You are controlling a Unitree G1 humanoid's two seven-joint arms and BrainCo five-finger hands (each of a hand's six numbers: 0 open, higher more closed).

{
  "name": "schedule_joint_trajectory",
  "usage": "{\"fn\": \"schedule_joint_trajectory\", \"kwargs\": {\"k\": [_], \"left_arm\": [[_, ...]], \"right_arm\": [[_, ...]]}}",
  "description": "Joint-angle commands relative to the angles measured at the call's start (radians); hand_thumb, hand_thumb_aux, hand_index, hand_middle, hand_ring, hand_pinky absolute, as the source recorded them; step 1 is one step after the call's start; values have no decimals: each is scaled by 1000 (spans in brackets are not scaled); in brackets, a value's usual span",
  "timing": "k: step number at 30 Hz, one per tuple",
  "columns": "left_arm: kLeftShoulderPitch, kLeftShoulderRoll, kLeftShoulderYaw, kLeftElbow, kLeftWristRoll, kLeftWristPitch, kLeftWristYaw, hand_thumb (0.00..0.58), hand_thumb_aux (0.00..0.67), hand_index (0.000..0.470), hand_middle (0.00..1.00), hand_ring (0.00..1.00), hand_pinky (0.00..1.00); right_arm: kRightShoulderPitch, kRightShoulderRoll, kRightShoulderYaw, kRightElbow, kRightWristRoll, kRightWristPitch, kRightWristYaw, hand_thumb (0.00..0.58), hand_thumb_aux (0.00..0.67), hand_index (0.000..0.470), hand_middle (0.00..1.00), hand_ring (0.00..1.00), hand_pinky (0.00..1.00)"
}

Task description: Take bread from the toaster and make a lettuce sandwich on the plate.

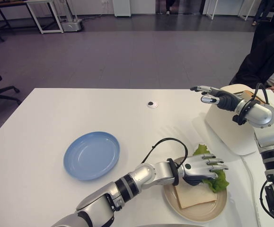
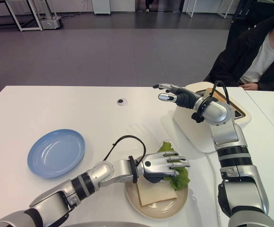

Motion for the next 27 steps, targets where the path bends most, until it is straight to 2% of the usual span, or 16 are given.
{"fn": "schedule_joint_trajectory", "kwargs": {"k": [1, 8, 18, 27], "left_arm": [[9, 41, 41, -75, -3, 19, -19, 579, 649, 455, 0, 0, 0], [44, 94, 67, -186, -4, 33, -69, 580, 659, 463, 0, 0, 0], [221, 140, 117, -355, -159, 44, -202, 580, 670, 470, 0, 0, 0], [280, 146, 161, -416, -216, 79, -300, 580, 670, 470, 0, 0, 0]], "right_arm": [[5, 3, 12, 10, -9, 2, 9, 0, 0, 0, 0, 0, 0], [-3, 5, 20, 26, -9, -4, 9, 0, 0, 0, 0, 0, 0], [1, 2, 19, 22, -10, 2, 5, 0, 0, 0, 0, 0, 0], [-3, 5, 23, 28, -17, 1, -1, 0, 0, 0, 0, 0, 0]]}}
